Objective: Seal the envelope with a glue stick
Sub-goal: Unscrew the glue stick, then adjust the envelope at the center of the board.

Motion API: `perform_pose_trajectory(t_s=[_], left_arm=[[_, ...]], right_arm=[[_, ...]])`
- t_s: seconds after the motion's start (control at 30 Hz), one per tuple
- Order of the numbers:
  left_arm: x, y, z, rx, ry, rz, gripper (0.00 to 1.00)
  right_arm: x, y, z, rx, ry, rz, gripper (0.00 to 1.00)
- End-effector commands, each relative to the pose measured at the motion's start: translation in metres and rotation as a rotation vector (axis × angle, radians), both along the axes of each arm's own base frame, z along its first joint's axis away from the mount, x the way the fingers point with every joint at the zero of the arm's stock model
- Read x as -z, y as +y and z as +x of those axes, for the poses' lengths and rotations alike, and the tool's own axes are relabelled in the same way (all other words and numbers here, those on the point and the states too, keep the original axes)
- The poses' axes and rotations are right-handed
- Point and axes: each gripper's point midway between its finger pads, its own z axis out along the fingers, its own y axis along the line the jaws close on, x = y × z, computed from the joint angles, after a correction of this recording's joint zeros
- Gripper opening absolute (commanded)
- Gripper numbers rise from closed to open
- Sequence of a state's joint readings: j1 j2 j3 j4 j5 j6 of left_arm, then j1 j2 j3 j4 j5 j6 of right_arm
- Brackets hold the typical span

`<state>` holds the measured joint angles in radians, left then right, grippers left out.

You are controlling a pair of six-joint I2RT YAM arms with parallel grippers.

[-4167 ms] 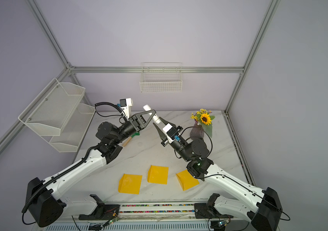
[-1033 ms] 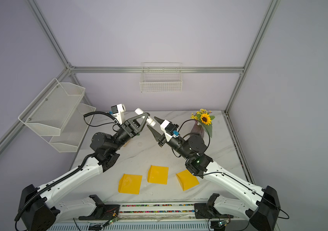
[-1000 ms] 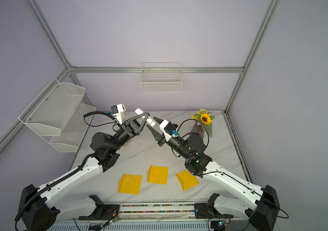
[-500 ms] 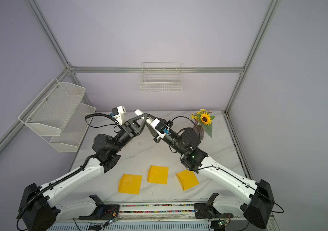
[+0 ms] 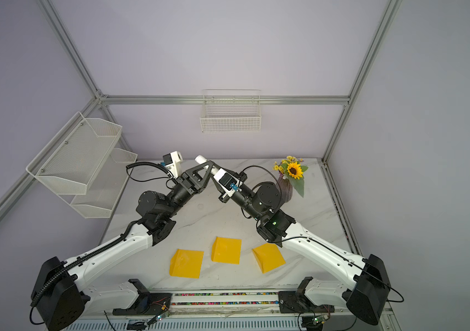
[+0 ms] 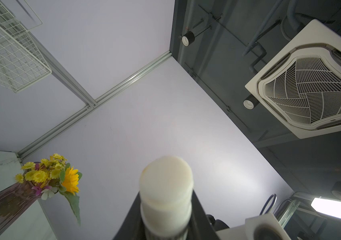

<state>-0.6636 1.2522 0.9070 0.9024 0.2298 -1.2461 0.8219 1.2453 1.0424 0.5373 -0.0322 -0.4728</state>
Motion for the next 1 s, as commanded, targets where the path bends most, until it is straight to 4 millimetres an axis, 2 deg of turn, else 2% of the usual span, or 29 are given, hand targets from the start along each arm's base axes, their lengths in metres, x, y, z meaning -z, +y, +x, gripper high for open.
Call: perform_pose_trajectory(t_s=[0.0,0.07,0.1,0.2,0.37,0.53,0.67,0.7,0.8,0.9,0.93,0.97], left_arm=[[-0.01,-0.003,-0.011,0.027,-0.041,-0.013,0.34],[-0.002,-0.006,-0.006,0.011,-0.026,0.023,0.51],[0.003,-0.007,-0.004,0.002,-0.023,0.048,0.56],[0.016,-0.011,0.0,-0.027,-0.019,0.131,0.62],[0.055,-0.029,0.005,-0.022,-0.011,0.353,0.62],[0.112,-0.051,0.002,0.076,0.026,0.538,0.57],[0.169,-0.064,-0.004,0.105,0.126,0.696,0.54],[0.186,-0.066,-0.006,0.1,0.166,0.756,0.54],[0.225,-0.075,-0.018,0.082,0.258,0.886,0.54],[0.257,-0.086,-0.033,0.125,0.379,0.947,0.55],[0.26,-0.089,-0.039,0.145,0.406,0.949,0.55],[0.281,-0.096,-0.043,0.161,0.471,0.979,0.55]], right_arm=[[-0.007,-0.012,0.007,0.076,0.018,0.034,0.0],[-0.006,-0.019,0.009,0.106,0.048,0.038,0.0],[-0.005,-0.023,0.01,0.126,0.053,0.041,0.0],[0.0,-0.033,0.01,0.161,0.087,0.032,0.0],[0.025,-0.052,0.016,0.243,0.198,-0.001,0.0],[0.063,-0.075,0.024,0.302,0.371,-0.042,0.0],[0.099,-0.092,0.023,0.323,0.554,-0.099,0.0],[0.114,-0.099,0.023,0.343,0.604,-0.119,0.0],[0.142,-0.124,0.024,0.41,0.702,-0.138,0.0],[0.165,-0.156,0.03,0.512,0.755,-0.118,0.0],[0.17,-0.163,0.031,0.537,0.767,-0.121,0.0],[0.175,-0.171,0.031,0.567,0.778,-0.125,0.0]])
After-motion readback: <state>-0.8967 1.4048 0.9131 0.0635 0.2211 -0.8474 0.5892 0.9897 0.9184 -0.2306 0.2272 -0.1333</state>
